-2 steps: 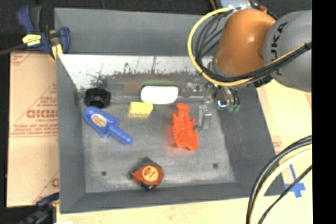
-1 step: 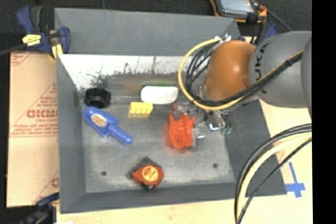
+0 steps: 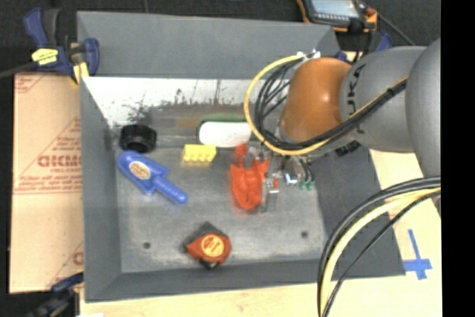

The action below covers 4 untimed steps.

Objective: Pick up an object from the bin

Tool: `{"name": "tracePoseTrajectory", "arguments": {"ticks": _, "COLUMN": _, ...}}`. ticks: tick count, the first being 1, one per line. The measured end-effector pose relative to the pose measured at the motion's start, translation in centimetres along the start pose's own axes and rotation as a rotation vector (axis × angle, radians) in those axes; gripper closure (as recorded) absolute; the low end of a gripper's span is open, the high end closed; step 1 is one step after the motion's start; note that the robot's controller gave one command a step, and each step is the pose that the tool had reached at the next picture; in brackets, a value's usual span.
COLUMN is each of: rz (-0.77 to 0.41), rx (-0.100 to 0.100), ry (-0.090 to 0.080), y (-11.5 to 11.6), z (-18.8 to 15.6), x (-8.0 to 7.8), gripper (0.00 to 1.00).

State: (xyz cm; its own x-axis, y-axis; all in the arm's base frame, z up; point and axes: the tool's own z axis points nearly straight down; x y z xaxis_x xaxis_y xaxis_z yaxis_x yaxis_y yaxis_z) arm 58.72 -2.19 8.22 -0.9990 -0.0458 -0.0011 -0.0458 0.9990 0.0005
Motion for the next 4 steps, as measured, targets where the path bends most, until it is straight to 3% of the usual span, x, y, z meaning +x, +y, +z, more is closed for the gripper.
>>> {"name": "tracePoseTrajectory", "arguments": {"ticks": 2, "rz": -0.04, "rx": 0.001, "ry": -0.003, "y": 1.5, "z": 0.4, "x": -1.6, "gripper": 0.0}}
{"name": "tracePoseTrajectory", "arguments": {"ticks": 3, "rz": 0.024, "rx": -0.001, "ry": -0.003, "y": 1.5, "z": -0.5, "x": -1.4, "gripper": 0.0}}
{"name": "tracePoseTrajectory", "arguments": {"ticks": 4, "rz": 0.087, "rx": 0.001, "ry": -0.005, "y": 5.0, "z": -0.5, "x": -2.4, "gripper": 0.0}}
